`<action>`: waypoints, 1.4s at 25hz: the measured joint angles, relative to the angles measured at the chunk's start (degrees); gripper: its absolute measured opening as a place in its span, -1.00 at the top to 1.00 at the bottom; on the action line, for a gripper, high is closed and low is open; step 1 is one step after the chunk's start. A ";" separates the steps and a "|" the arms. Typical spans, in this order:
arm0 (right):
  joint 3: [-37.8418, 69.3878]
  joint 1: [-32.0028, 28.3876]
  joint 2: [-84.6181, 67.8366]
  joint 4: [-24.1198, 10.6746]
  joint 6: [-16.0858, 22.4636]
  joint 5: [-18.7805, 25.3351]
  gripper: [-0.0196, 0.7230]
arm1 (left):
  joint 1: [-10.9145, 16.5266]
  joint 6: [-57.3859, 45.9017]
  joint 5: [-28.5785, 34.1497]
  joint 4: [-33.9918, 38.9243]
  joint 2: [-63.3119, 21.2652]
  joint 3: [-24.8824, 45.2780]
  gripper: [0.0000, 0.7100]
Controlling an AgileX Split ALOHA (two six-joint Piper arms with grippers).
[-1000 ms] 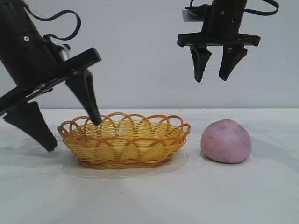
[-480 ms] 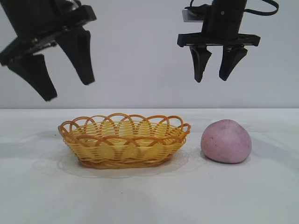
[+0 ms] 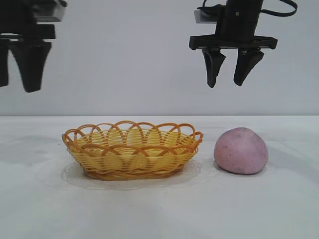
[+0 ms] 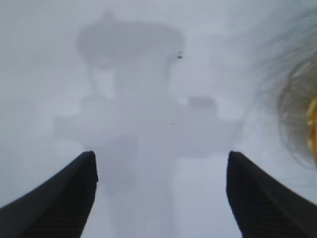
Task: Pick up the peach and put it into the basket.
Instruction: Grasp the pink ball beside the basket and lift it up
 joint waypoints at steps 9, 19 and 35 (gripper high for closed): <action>0.00 0.00 0.00 0.00 0.00 0.00 -0.18 | 0.54 -0.11 2.30 -2.48 -10.78 5.20 -0.50; 0.00 0.00 0.00 0.00 0.00 0.00 -0.18 | 0.54 -0.36 1.66 -4.79 -34.77 25.59 -0.50; 0.00 0.00 0.00 0.00 0.00 -0.22 -0.18 | 0.54 -0.36 -0.91 -7.24 -77.81 48.62 -0.50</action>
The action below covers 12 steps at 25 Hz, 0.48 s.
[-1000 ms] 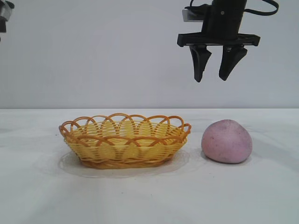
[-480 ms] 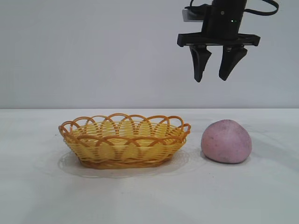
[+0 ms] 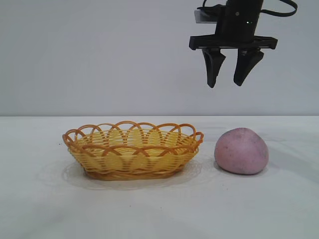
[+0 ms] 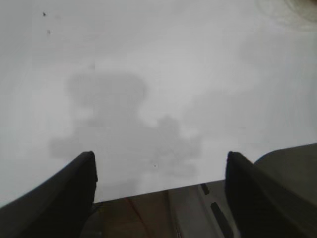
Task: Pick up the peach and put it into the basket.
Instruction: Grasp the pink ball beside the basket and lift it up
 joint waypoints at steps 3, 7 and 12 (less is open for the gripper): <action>0.00 0.00 0.00 0.00 0.00 -0.13 -0.18 | 0.00 0.00 -0.49 0.00 -8.64 0.00 -0.50; 0.00 0.00 -0.11 0.00 0.00 -0.12 -0.18 | 0.00 0.00 0.24 -0.20 -17.06 0.00 -0.50; 0.00 0.00 -0.11 0.00 0.00 -0.02 -0.18 | 0.00 -0.10 5.49 -0.20 -22.19 0.49 -0.50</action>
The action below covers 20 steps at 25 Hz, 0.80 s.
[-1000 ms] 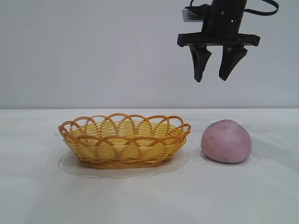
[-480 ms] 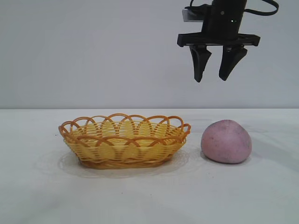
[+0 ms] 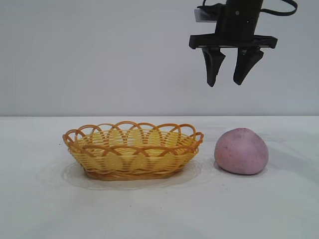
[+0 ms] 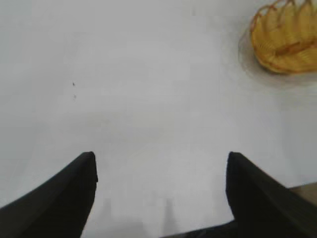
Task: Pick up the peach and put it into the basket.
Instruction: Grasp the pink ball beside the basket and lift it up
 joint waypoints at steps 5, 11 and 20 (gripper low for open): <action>0.00 0.00 0.00 -0.14 0.11 0.00 -0.18 | 0.00 -1.10 0.91 0.23 -0.26 0.90 -0.50; 0.00 0.00 -0.10 -0.92 0.11 1.52 -0.18 | 0.00 -1.33 0.91 0.23 -0.26 1.04 -0.50; 0.00 0.00 -2.01 -1.58 0.02 6.23 -0.18 | 0.00 -1.42 0.91 0.23 -0.26 1.04 -0.50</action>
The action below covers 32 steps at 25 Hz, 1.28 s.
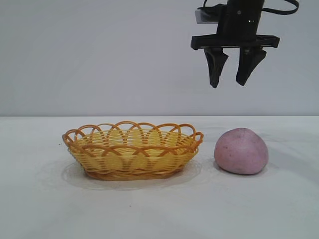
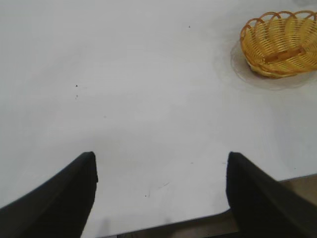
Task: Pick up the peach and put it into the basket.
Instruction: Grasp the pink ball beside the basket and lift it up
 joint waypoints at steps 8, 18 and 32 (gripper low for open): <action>0.00 0.00 -1.13 0.10 0.00 4.48 -0.18 | 2.31 0.00 0.00 0.09 0.00 0.00 -0.50; 0.00 2.77 -2.17 0.10 0.00 11.60 -0.18 | 4.50 0.00 0.00 0.09 0.00 0.00 -0.50; 9.40 8.42 -5.29 0.65 0.00 13.92 -0.18 | 4.50 0.00 0.00 0.09 0.00 0.00 -0.50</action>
